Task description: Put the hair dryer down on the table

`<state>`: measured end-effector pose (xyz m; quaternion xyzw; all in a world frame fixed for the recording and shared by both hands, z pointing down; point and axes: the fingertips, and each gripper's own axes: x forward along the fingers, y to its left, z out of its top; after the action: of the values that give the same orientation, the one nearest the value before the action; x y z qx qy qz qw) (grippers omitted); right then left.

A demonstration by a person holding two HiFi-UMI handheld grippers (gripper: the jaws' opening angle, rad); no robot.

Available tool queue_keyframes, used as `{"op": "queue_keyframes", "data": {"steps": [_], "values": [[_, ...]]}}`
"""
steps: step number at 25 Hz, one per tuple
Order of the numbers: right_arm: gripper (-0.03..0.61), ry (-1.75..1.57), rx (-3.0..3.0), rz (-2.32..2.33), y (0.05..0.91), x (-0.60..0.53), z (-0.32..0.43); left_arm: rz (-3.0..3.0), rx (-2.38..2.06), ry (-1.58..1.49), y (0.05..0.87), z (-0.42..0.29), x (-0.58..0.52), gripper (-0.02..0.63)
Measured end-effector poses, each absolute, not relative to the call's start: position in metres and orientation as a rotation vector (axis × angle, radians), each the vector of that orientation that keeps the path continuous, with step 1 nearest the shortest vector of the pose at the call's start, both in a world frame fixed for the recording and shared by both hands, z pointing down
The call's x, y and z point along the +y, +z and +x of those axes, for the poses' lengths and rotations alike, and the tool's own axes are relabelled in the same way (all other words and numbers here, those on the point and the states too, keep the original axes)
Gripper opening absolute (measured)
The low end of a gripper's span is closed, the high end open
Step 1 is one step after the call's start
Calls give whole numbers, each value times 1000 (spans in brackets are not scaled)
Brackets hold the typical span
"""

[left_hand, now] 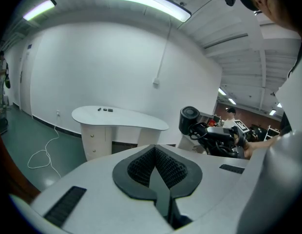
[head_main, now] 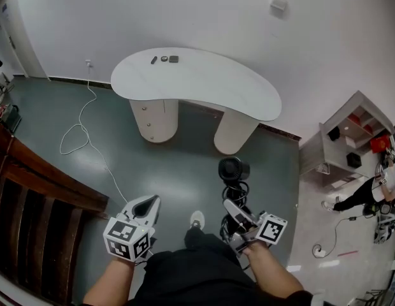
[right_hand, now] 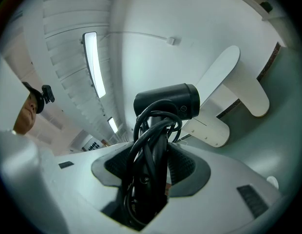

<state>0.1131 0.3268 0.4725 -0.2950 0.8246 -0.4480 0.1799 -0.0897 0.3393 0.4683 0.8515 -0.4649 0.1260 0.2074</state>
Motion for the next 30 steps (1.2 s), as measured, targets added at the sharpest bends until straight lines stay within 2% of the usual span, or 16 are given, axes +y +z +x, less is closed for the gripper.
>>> {"op": "queue_keyframes", "data": {"steps": [12, 21, 30], "values": [[198, -1249, 2403, -749, 453, 168, 136, 2345, -1393, 327, 446, -60, 196, 11], [198, -1288, 2404, -717, 464, 114, 161, 2335, -1398, 333, 449, -29, 130, 11], [198, -1296, 2393, -703, 467, 84, 169, 2311, -1419, 357, 450, -30, 95, 11]]}}
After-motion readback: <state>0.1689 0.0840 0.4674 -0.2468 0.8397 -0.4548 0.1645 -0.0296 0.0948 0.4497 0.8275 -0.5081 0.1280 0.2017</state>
